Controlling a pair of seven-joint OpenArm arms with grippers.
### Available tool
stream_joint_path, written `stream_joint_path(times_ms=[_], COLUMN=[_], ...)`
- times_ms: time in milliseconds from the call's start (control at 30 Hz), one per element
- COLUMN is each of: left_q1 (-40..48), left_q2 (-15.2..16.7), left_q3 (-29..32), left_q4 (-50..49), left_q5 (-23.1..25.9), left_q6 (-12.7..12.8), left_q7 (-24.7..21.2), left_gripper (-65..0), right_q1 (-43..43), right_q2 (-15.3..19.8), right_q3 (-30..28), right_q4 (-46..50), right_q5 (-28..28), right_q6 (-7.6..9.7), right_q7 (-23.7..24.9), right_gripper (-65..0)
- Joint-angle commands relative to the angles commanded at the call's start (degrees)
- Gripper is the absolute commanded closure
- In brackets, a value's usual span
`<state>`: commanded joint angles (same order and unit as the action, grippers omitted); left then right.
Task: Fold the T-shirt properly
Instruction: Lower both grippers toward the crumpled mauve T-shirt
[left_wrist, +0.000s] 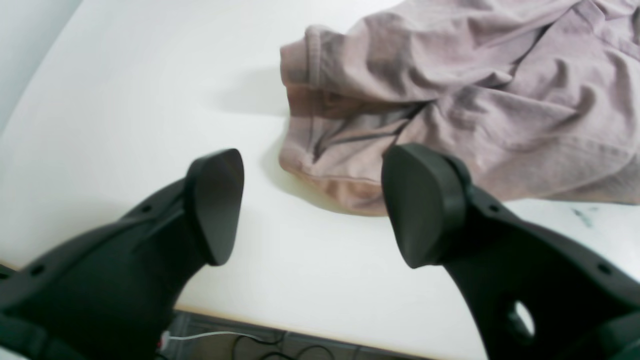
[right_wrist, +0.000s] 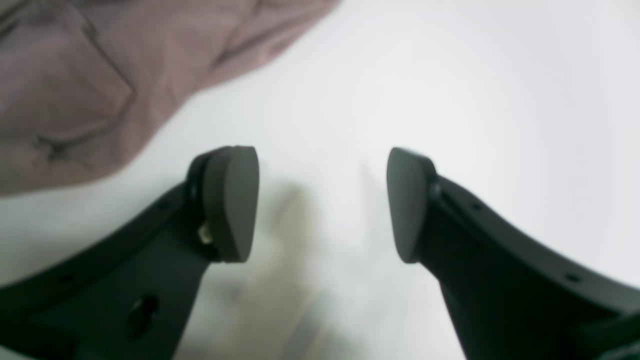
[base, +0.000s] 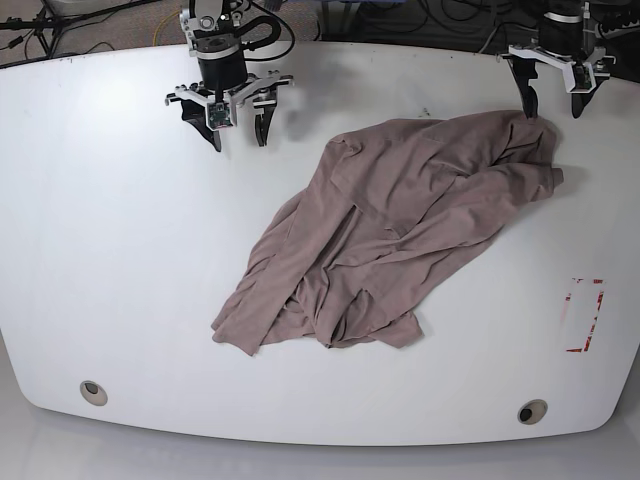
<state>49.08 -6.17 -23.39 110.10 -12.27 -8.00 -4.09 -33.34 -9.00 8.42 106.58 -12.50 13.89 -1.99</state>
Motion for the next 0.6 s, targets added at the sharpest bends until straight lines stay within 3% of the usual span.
stream_joint_path(times_ms=[67,467,600], left_q1=[-0.7,-1.1,-1.1], left_q2=[0.1,0.2,0.2], left_q3=[0.7,0.5,-0.9], left_q4=[0.2,0.2,0.5], left_q5=[-0.6,-0.6,-0.2], left_q6=[0.1,0.1,0.1], left_q7=[0.5,0.9,0.6], left_gripper=[-44.2,-44.6,-44.1], right_q1=[3.3,5.6,6.0], right_q2=[0.4,1.5,1.7], right_q3=[-0.1,-0.6,-4.0], right_q4=[-0.4,-0.6,-0.8], right_q5=[-0.2,0.4,4.6], right_q6=[0.02,0.05,0.45], right_q7=[-2.4,-3.2,-3.1], right_gripper=[-39.7,-39.4,-39.3])
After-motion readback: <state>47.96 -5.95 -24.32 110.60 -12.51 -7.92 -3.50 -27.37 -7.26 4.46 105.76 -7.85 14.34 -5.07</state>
